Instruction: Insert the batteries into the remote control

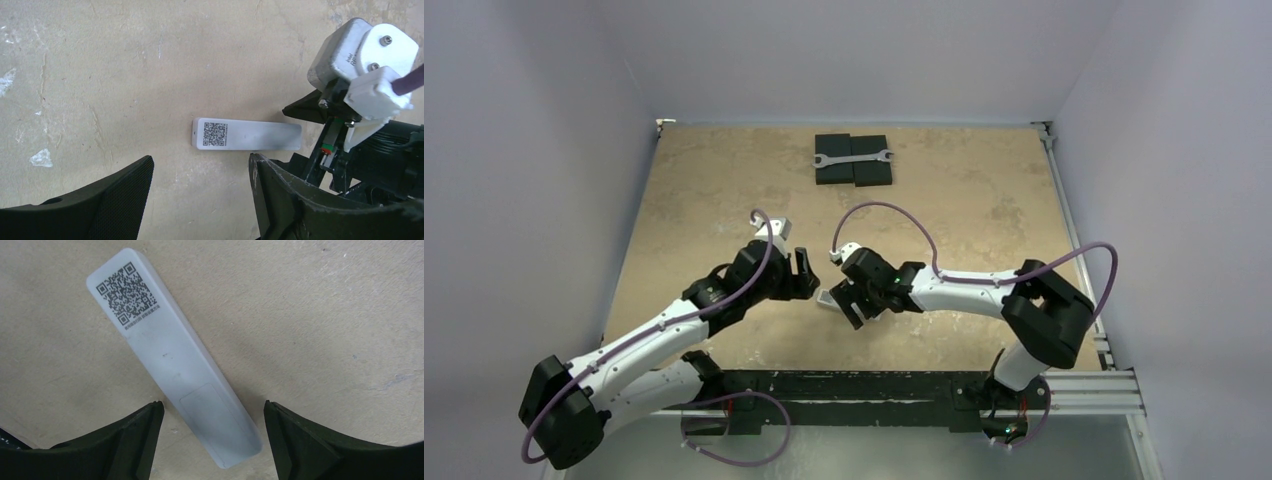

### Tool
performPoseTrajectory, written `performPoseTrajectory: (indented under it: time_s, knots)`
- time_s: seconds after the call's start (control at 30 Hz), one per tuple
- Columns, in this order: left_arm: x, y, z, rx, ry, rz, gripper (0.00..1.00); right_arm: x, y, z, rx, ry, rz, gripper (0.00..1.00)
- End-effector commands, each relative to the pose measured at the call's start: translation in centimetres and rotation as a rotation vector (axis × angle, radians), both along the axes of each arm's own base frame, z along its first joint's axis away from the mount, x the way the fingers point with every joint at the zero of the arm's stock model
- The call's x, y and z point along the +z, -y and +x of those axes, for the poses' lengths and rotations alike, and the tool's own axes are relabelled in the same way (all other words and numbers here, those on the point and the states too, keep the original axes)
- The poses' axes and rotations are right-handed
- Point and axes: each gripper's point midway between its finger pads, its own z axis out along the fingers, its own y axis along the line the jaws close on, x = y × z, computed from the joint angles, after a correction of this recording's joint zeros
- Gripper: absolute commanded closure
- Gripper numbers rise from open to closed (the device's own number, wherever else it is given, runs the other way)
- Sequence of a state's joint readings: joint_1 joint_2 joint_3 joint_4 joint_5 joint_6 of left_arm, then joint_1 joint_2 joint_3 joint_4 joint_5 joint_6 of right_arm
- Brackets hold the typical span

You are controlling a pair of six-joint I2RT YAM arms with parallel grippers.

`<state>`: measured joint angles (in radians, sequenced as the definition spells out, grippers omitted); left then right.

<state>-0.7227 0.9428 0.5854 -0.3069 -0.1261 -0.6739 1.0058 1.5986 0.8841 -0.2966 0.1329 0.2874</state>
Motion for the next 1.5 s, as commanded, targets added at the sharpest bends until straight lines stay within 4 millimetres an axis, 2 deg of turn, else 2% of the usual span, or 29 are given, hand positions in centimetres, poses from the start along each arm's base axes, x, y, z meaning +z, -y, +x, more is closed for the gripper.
performPoseTrajectory:
  time_s: [0.0, 0.43, 0.57, 0.8, 0.9, 1.17, 1.23, 1.47]
  knots:
    - [1.9, 0.5, -0.1, -0.006, 0.013, -0.047, 0.3, 0.7, -0.8, 0.1, 0.03, -0.006, 0.013, 0.19]
    - [1.3, 0.9, -1.0, -0.019, -0.02, -0.087, 0.3, -0.7, 1.2, -0.2, -0.036, -0.008, -0.05, 0.5]
    - [1.2, 1.1, -1.3, -0.023, -0.027, -0.112, 0.3, -0.6, 0.6, -0.9, -0.041, -0.038, 0.01, 0.68]
    - [-0.1, 2.1, -2.1, -0.055, -0.06, -0.182, 0.3, 0.4, -1.1, -2.0, -0.096, -0.088, 0.177, 0.99]
    - [-0.1, 2.7, -2.4, -0.074, -0.067, -0.219, 0.29, 1.1, -1.6, -2.8, -0.116, -0.122, 0.256, 1.0]
    - [0.6, 4.7, -3.3, -0.148, -0.088, -0.358, 0.25, 4.0, -1.9, -3.3, -0.184, -0.131, 0.41, 1.0]
    - [1.8, 5.5, -3.0, -0.173, -0.054, -0.423, 0.23, 4.7, -1.9, -3.5, -0.188, -0.13, 0.437, 1.0]
    - [4.3, 6.6, -3.2, -0.238, -0.029, -0.574, 0.21, 8.2, -1.3, -3.6, -0.215, -0.116, 0.582, 1.0]
